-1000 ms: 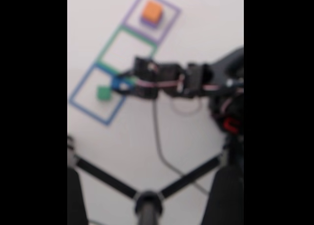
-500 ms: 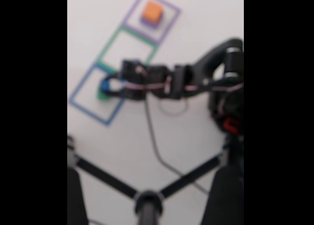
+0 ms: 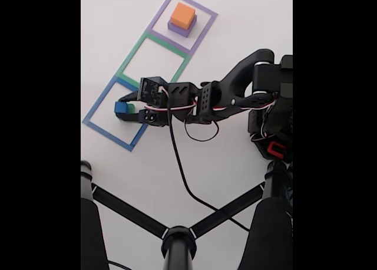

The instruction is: Tower of hanoi

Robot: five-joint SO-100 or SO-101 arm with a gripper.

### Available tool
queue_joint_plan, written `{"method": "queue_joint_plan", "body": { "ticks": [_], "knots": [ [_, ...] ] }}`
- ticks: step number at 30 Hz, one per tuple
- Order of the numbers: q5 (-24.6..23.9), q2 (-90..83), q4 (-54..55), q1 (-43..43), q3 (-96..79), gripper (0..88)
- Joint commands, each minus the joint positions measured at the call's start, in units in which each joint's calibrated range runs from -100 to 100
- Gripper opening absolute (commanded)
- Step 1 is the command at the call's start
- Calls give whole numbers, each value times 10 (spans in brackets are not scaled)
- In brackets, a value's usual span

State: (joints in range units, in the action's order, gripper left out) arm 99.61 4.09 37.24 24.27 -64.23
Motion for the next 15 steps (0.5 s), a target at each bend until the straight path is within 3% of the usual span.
{"method": "queue_joint_plan", "body": {
  "ticks": [1,15],
  "knots": [
    [4,-4,16,2,25,55],
    [4,6,16,-2,17,58]
  ]
}}
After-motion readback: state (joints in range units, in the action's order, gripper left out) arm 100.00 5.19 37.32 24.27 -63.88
